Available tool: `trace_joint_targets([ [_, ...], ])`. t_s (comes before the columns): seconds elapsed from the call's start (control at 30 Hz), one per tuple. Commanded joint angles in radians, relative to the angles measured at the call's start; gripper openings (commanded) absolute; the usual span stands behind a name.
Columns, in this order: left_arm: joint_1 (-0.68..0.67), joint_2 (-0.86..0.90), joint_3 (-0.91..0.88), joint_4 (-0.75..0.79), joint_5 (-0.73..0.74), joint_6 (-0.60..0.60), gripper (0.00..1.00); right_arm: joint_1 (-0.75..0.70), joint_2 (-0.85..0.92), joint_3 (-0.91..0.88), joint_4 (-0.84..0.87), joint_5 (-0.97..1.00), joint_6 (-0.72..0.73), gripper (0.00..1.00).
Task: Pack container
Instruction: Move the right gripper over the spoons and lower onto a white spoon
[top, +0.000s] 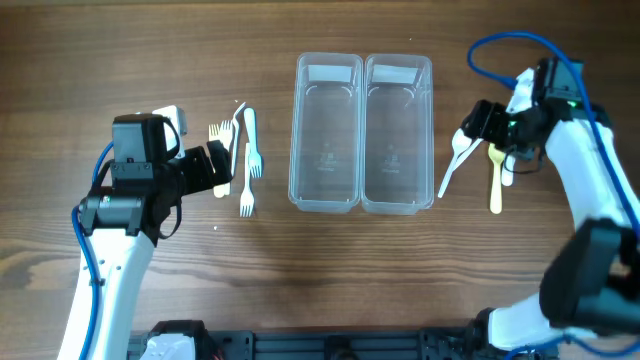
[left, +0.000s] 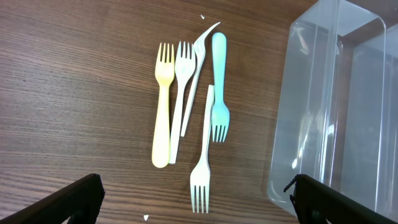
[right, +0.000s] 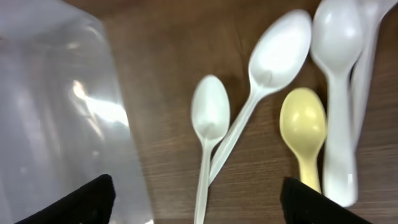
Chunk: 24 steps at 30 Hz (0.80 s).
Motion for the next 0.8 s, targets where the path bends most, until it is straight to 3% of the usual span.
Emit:
trace_joint_targets([
  [0.0, 0.008, 0.006, 0.021, 0.000, 0.015, 0.019, 1.00, 0.001, 0.061, 0.014, 0.000, 0.018, 0.043, 0.70],
  [0.1, 0.008, 0.006, 0.021, 0.000, 0.016, 0.019, 1.00, 0.021, 0.105, 0.014, 0.008, 0.019, 0.058, 0.66],
  [0.4, 0.008, 0.006, 0.021, 0.000, 0.015, 0.019, 1.00, 0.136, 0.190, 0.014, 0.105, 0.129, 0.084, 0.67],
  [0.77, 0.008, 0.006, 0.021, 0.000, 0.016, 0.019, 1.00, 0.136, 0.229, 0.014, 0.102, 0.161, 0.110, 0.63],
])
